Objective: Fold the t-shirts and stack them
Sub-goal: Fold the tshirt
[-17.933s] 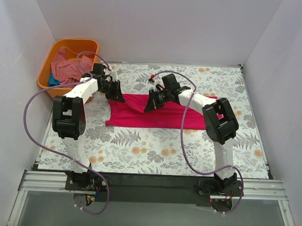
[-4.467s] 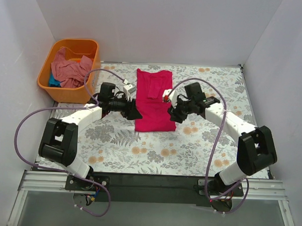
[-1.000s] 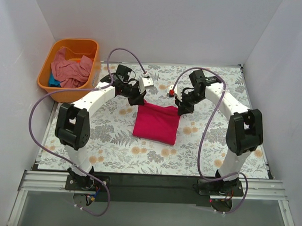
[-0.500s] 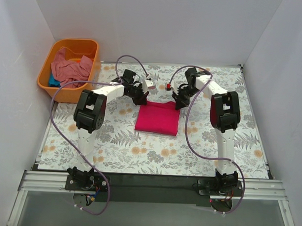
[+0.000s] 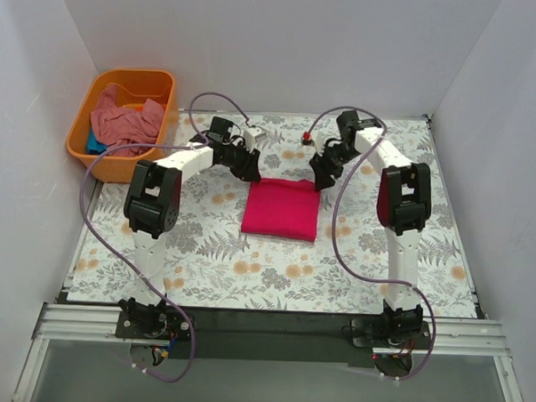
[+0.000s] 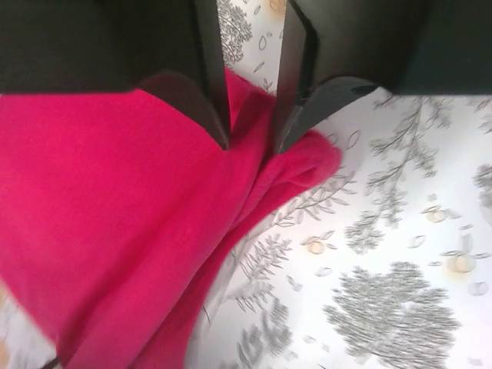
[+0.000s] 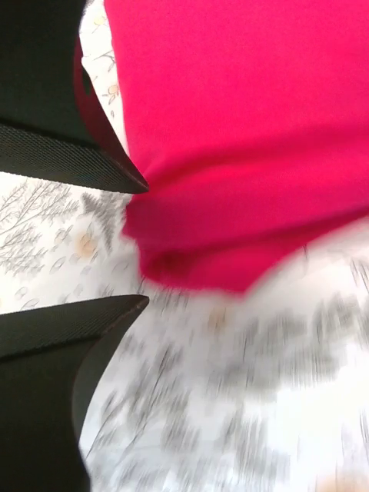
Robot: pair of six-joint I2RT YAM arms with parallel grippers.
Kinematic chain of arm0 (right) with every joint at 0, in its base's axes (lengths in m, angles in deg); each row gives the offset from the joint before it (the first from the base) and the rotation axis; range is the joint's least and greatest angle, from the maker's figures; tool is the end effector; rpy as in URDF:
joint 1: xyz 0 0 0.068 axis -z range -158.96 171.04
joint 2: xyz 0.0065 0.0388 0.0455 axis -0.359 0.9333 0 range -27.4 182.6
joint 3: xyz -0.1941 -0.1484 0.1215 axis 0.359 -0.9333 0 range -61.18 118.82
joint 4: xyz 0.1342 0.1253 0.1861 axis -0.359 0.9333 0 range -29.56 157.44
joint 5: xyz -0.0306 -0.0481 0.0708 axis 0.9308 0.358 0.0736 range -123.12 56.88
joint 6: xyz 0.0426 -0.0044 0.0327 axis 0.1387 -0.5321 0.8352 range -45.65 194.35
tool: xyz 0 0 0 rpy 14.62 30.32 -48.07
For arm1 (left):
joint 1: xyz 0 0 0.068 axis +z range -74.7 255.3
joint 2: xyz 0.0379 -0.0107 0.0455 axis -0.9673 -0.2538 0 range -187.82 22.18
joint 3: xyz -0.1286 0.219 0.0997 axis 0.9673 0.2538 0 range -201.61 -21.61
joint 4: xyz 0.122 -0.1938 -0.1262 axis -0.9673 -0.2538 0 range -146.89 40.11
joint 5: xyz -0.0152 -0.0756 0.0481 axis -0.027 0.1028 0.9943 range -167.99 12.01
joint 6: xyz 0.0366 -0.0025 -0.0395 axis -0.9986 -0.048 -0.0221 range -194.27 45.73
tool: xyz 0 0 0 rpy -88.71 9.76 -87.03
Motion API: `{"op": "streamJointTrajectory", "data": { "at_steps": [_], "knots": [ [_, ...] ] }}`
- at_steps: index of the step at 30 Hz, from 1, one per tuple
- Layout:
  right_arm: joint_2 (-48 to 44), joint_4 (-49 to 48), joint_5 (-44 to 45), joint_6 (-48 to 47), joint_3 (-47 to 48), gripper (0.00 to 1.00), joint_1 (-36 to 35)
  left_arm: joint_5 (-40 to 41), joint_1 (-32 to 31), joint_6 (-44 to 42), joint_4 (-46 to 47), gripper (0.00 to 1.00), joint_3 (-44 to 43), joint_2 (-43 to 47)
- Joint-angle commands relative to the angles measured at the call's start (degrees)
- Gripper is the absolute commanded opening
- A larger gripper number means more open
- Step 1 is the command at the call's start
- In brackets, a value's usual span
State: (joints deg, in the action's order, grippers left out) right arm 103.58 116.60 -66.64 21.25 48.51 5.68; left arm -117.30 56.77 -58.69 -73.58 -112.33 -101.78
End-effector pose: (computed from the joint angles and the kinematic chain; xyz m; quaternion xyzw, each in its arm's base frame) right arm 0.4439 0.1422 0.1787 -0.5614 0.7692 0.2374 0.1917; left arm 0.4296 -0.1677 0.1633 0.1190 0.9000 -0.3869 0.1616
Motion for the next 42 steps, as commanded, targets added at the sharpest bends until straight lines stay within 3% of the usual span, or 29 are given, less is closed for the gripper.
{"op": "streamJointTrajectory", "data": {
  "at_steps": [1,3,6,11,15,20,24,33,38,42],
  "knots": [
    [-4.67,-1.14,-2.60,13.85,8.59,0.63,4.97,-0.95,4.62,16.65,5.45,0.30,-3.50,8.11],
    [-6.16,-3.15,-5.76,20.46,8.35,0.63,6.12,-1.11,6.56,28.82,9.60,0.34,-0.18,11.61],
    [-11.87,-10.08,-10.68,31.72,-0.50,0.57,6.74,-7.06,7.89,37.92,17.34,0.36,9.46,16.97],
    [-20.75,-28.42,-20.51,47.63,-23.06,0.34,4.02,-12.72,4.99,46.02,25.94,0.35,19.16,19.37],
    [-20.42,-36.80,-23.35,55.47,-30.57,0.30,1.30,-15.18,3.15,51.48,30.27,0.31,21.46,14.99],
    [-12.69,-41.92,-21.86,57.67,-29.10,0.28,1.47,-15.19,2.18,55.09,36.07,0.29,20.67,7.36],
    [-5.67,-46.74,-20.89,60.65,-23.75,0.27,2.52,-14.04,3.49,56.92,37.73,0.29,15.14,0.31],
    [4.36,-55.27,-24.05,73.40,-19.69,0.31,6.30,-16.68,5.95,75.55,51.45,0.29,11.52,-12.61],
    [1.75,-55.19,-24.84,73.75,-17.41,0.42,7.27,-17.99,6.57,76.45,54.79,0.30,13.90,-8.51],
    [-10.00,-55.55,-27.12,76.29,-21.33,0.45,6.48,-20.63,6.22,76.18,54.62,0.31,16.97,1.42]
  ]
}}
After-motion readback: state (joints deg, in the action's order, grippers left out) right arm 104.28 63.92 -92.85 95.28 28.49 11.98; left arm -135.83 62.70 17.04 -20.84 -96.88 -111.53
